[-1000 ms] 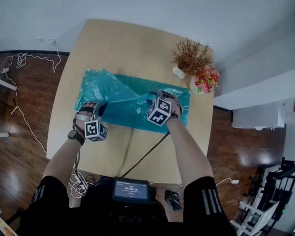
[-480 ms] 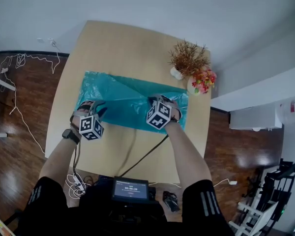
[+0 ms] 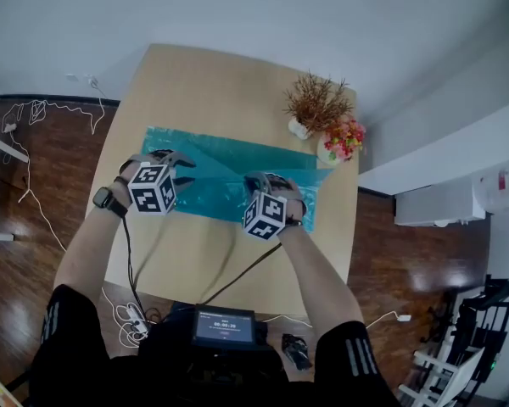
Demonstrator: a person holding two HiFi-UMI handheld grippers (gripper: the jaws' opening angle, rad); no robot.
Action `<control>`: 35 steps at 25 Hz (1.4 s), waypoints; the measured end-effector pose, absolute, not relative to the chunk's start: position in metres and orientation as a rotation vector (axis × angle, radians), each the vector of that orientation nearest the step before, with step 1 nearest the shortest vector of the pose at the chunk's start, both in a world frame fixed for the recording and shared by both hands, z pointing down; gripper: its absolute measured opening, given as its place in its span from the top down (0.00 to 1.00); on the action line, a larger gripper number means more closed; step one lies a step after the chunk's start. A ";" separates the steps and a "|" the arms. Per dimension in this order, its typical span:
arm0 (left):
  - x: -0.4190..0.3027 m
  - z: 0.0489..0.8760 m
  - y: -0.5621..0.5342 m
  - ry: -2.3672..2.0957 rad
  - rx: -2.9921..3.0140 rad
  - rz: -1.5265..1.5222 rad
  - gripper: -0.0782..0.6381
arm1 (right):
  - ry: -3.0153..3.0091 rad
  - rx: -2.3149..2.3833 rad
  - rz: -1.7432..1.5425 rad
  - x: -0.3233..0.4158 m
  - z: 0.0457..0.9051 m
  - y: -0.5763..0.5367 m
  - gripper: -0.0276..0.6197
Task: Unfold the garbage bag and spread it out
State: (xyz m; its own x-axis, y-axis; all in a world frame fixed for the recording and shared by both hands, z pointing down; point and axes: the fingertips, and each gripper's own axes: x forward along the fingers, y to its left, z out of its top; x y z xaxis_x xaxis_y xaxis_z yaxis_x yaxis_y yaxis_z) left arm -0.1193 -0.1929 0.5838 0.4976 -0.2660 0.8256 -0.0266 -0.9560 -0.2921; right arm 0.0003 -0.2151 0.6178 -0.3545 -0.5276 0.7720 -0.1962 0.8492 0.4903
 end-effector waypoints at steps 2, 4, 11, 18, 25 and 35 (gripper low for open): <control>-0.111 0.585 -0.195 0.115 -2.537 -1.502 0.69 | -1.943 0.523 -0.405 -0.004 0.610 -0.202 0.93; -0.109 0.588 -0.195 -0.001 -2.554 -1.584 0.63 | -1.950 0.509 -0.439 -0.010 0.601 -0.189 0.93; -0.092 0.607 -0.178 -0.331 -2.453 -1.793 0.49 | -1.967 0.474 -0.492 -0.014 0.591 -0.153 0.93; -0.054 0.620 -0.151 -0.501 -2.329 -1.819 0.46 | -1.978 0.477 -0.489 -0.014 0.595 -0.131 0.93; -0.055 0.646 -0.126 -0.497 -2.327 -1.812 0.85 | -1.992 0.496 -0.464 -0.011 0.595 -0.117 0.93; -0.057 0.611 -0.124 0.057 -2.125 -1.492 0.89 | -2.018 0.581 -0.478 0.010 0.574 -0.099 0.91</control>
